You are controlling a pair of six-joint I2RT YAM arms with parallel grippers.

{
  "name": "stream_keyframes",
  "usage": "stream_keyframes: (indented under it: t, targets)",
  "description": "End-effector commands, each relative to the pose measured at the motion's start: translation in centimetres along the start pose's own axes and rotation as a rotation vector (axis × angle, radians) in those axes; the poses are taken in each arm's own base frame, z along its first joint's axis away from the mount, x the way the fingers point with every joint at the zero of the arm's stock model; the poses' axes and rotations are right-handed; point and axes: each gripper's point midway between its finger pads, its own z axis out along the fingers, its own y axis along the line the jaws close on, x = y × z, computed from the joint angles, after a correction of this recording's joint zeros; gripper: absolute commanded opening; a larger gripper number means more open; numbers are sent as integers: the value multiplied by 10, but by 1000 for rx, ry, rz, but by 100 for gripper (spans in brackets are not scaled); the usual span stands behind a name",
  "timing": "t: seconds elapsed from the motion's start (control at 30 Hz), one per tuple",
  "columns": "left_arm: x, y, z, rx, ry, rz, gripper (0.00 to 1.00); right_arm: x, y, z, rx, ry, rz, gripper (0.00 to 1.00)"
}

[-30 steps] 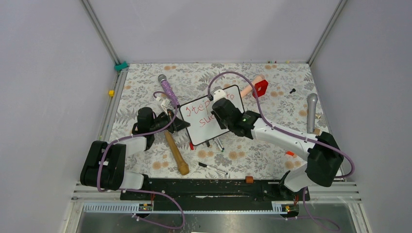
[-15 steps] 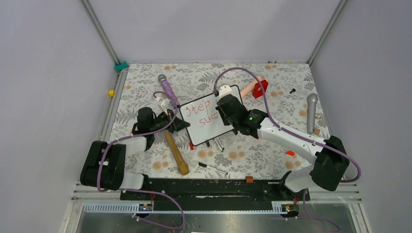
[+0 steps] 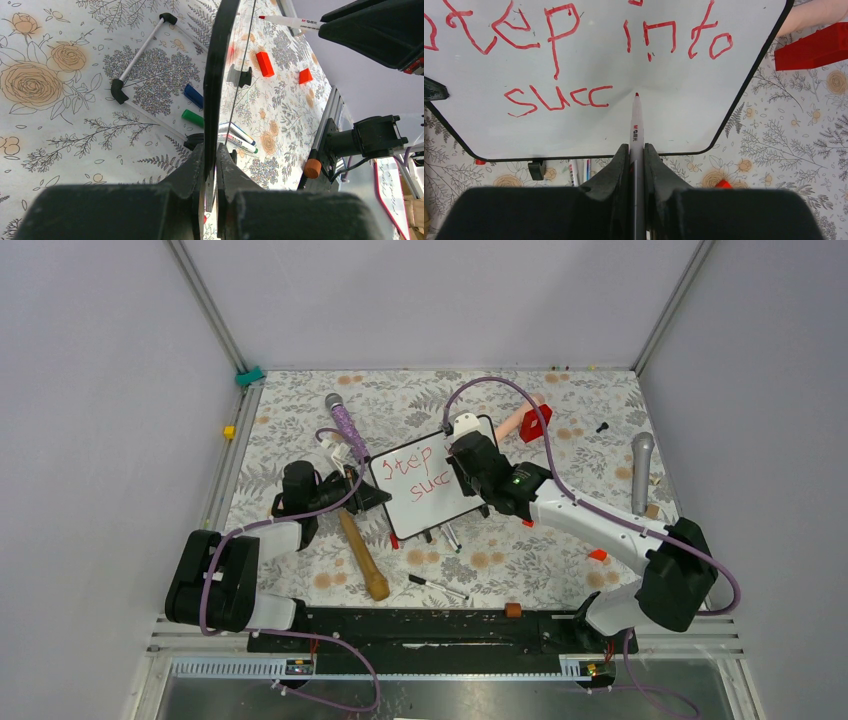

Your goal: Write a sentence on the whiteboard

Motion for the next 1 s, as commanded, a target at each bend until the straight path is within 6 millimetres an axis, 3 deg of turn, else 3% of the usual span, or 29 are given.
stream_keyframes:
  t: [0.0, 0.6, 0.97]
  targets:
    - [-4, 28, 0, -131, -22, 4, 0, -13, 3, 0, -17, -24, 19, 0]
    - [-4, 28, 0, -131, -22, 4, 0, -11, 10, 14, -26, 5, 11, 0]
    - [-4, 28, 0, -131, -21, 3, 0, -9, -3, 16, 39, 6, 19, 0]
